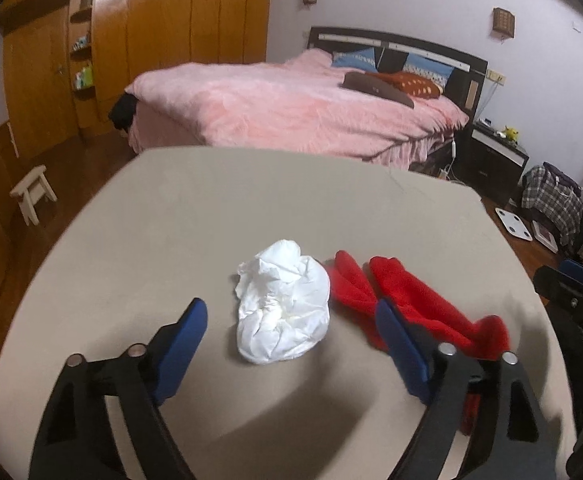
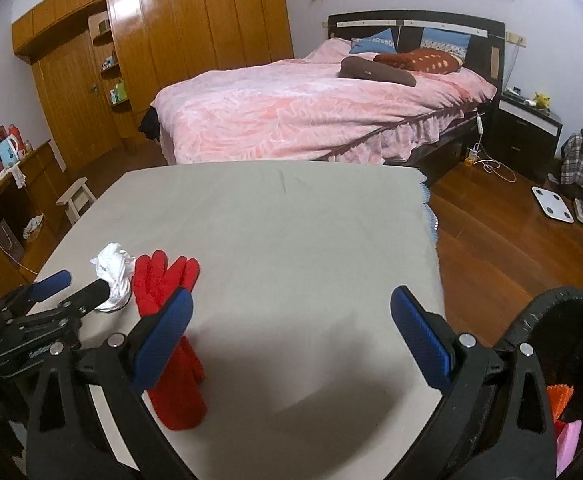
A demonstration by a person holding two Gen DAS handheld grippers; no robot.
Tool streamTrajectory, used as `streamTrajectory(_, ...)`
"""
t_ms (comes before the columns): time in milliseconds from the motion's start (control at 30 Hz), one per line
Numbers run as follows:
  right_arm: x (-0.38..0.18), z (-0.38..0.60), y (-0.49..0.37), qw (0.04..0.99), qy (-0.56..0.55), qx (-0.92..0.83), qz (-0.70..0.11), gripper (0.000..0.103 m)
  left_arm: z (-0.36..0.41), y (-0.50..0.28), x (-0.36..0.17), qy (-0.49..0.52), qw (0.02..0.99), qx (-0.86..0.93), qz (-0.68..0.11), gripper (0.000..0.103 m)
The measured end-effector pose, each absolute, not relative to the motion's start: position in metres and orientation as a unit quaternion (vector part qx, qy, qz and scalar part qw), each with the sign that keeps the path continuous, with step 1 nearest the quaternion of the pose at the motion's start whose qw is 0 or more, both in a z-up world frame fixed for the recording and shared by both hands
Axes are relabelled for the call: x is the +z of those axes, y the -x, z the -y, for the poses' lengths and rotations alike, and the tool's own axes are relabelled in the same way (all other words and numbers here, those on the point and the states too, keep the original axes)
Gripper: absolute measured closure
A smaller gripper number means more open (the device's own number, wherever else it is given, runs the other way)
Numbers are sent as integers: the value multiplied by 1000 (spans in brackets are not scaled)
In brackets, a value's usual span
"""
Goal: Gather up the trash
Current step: 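Move the left gripper to the white tissue and close on it, then grasp the red glove with the right gripper while the left gripper holds the white tissue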
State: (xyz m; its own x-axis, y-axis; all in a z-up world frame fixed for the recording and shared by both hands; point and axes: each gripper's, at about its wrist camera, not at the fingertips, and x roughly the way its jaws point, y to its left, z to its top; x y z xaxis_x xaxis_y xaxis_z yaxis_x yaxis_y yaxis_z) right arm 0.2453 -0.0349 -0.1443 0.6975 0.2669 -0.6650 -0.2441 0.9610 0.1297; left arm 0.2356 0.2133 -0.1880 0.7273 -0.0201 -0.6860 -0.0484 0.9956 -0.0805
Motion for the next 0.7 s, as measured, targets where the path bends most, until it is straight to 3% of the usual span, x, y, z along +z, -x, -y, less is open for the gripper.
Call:
streamTrajectory(233, -154, 31, -251, 918, -6, 142, -369, 7, -217, -256, -204, 52, 915, 2, -400, 35)
streamTrajectory(300, -155, 31, -252, 917, -7, 142, -372, 7, -218, -262, -207, 57, 910, 0, -411, 46)
streamTrajectory(500, -156, 31, -253, 916, -9, 143, -375, 7, -219, -262, -208, 60, 910, 6, -411, 59)
streamTrajectory(700, -151, 27, -250, 916, -11, 156, -370, 7, -219, -246, -191, 58, 920, 8, -387, 62)
